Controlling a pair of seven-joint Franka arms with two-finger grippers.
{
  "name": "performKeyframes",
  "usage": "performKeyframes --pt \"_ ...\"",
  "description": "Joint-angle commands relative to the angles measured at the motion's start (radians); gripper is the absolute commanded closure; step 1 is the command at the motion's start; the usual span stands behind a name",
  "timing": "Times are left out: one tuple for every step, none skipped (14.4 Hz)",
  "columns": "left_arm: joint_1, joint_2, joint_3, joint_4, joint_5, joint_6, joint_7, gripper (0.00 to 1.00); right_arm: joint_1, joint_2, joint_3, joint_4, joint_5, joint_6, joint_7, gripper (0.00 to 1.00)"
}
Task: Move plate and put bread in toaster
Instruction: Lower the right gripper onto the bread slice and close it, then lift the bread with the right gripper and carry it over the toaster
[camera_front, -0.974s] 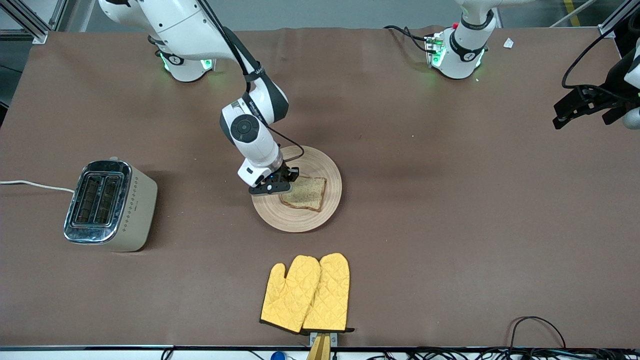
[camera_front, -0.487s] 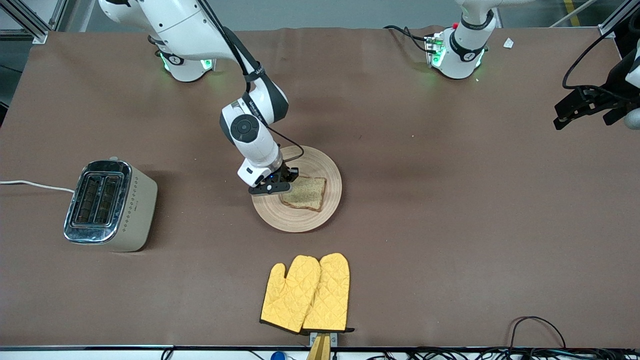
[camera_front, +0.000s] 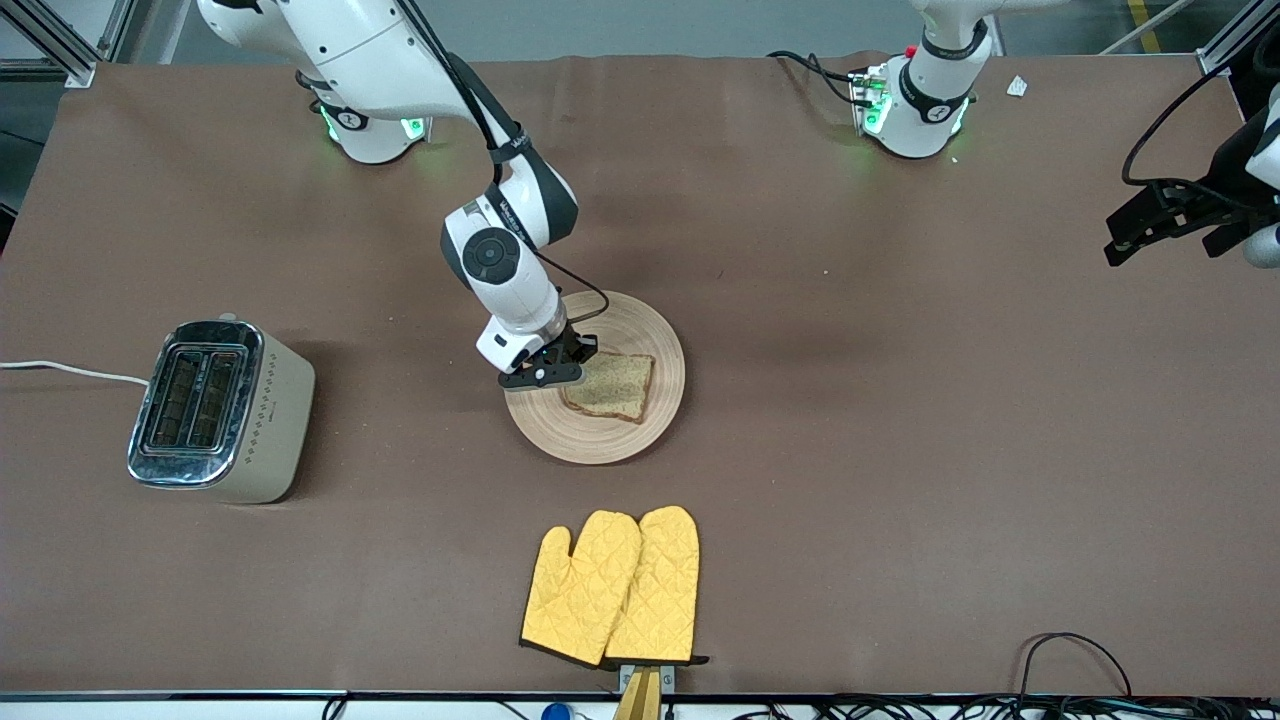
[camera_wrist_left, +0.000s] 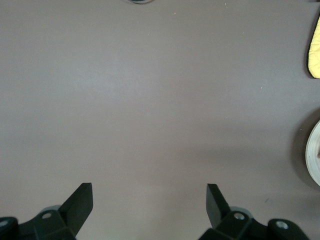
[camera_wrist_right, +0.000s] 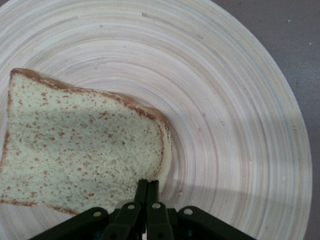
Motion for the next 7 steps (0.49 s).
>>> performKeyframes --pt "0.003 -0.005 0.004 -0.007 -0.017 0.017 0.010 0.00 0.008 0.002 -0.002 0.007 0.001 0.008 0.023 1.00" --pt "0.003 -0.005 0.003 -0.007 -0.017 0.017 0.010 0.00 0.008 0.002 -0.004 0.007 0.001 -0.003 0.023 1.00" --pt "0.003 -0.004 0.004 -0.007 -0.017 0.017 0.010 0.00 0.008 -0.004 -0.004 0.017 0.001 -0.036 0.025 1.00" --pt "0.003 -0.003 0.004 -0.007 -0.017 0.017 0.010 0.00 0.007 -0.014 -0.005 0.033 0.001 -0.090 0.023 1.00" --pt "0.003 -0.003 0.004 -0.007 -0.017 0.017 0.010 0.00 0.005 -0.022 -0.010 0.050 0.000 -0.146 0.023 1.00" --pt "0.003 -0.003 0.004 -0.007 -0.017 0.017 0.010 0.00 0.007 -0.051 -0.028 0.051 0.000 -0.180 0.023 1.00" --pt "0.003 -0.003 0.004 -0.007 -0.017 0.017 0.010 0.00 0.007 -0.065 -0.031 0.051 0.000 -0.194 0.022 1.00"
